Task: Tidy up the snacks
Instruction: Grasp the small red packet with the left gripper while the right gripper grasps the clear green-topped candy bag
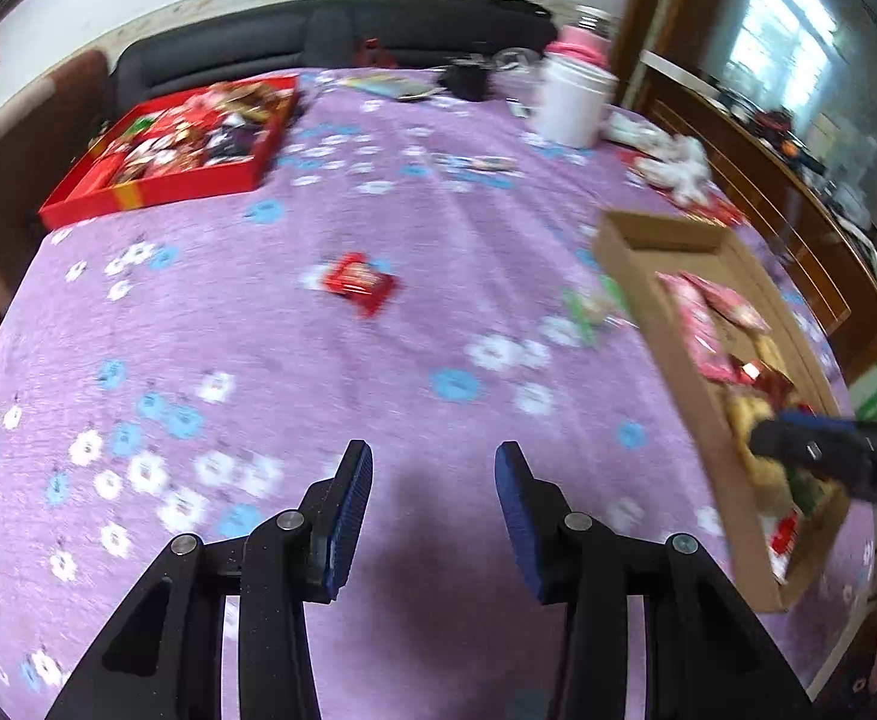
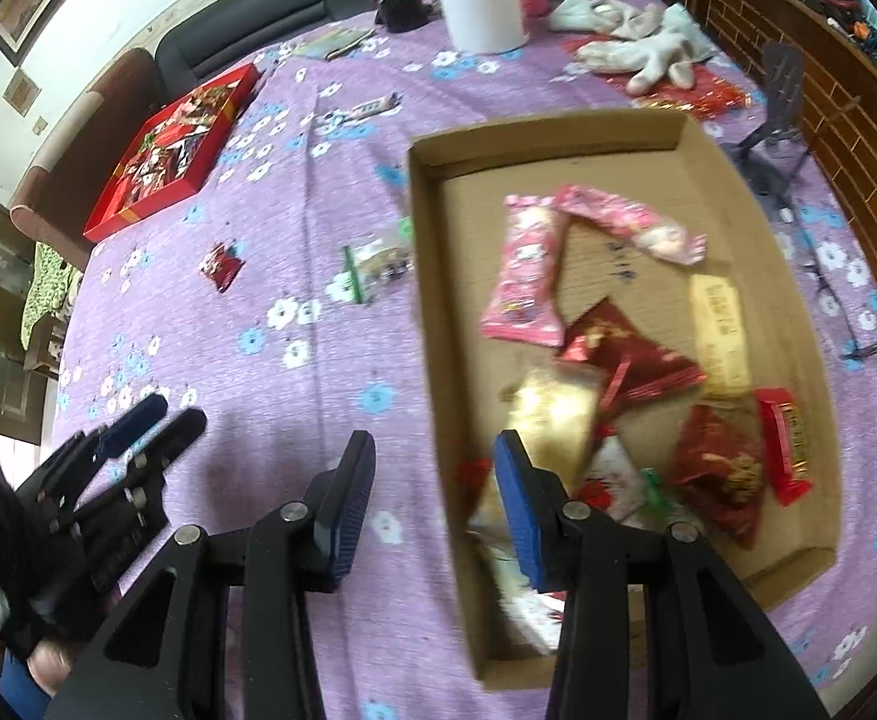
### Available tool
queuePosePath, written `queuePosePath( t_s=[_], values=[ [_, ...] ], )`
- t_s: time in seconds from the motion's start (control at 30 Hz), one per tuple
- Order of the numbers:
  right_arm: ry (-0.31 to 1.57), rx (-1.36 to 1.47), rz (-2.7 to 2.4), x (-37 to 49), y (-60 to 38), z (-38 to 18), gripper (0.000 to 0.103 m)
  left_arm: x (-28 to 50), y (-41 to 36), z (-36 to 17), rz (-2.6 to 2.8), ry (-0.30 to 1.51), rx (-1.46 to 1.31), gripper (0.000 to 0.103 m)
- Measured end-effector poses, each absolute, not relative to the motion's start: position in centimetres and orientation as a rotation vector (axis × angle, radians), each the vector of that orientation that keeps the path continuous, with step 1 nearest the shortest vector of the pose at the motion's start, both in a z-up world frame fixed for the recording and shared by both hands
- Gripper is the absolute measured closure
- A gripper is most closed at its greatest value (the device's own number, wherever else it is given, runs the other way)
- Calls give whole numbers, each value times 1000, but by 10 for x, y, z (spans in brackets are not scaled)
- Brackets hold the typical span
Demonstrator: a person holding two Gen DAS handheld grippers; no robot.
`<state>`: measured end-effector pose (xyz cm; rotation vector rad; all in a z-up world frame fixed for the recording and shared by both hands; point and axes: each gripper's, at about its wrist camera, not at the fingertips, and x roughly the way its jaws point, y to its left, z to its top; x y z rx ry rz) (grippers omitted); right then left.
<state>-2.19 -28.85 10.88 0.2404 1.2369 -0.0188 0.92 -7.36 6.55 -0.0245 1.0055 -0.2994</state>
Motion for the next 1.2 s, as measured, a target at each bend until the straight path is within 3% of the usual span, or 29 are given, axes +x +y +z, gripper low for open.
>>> queuePosePath(
  t_s=[0.27,0.5,0.67,0.73,0.83,1.2],
  values=[
    [1231,294,-55,-19,-286,109,63,88,-45,57,-271,1055,-104,58],
    [1233,321,-129,-32,-302,108,63,133,-62,42,-307,1097,-111,43],
    [1227,340,-168,-34,-311,110,63,141,-79,30,-293,1083,-14,43],
    [1226,342,-166,-32,-310,111,63,139,-83,30,-278,1060,40,66],
    [1218,349,-139,-24,-305,114,63,132,-77,29,-288,1040,45,79],
    [1225,294,56,66,-258,114,63,57,-40,27,-317,1057,34,82]
  ],
)
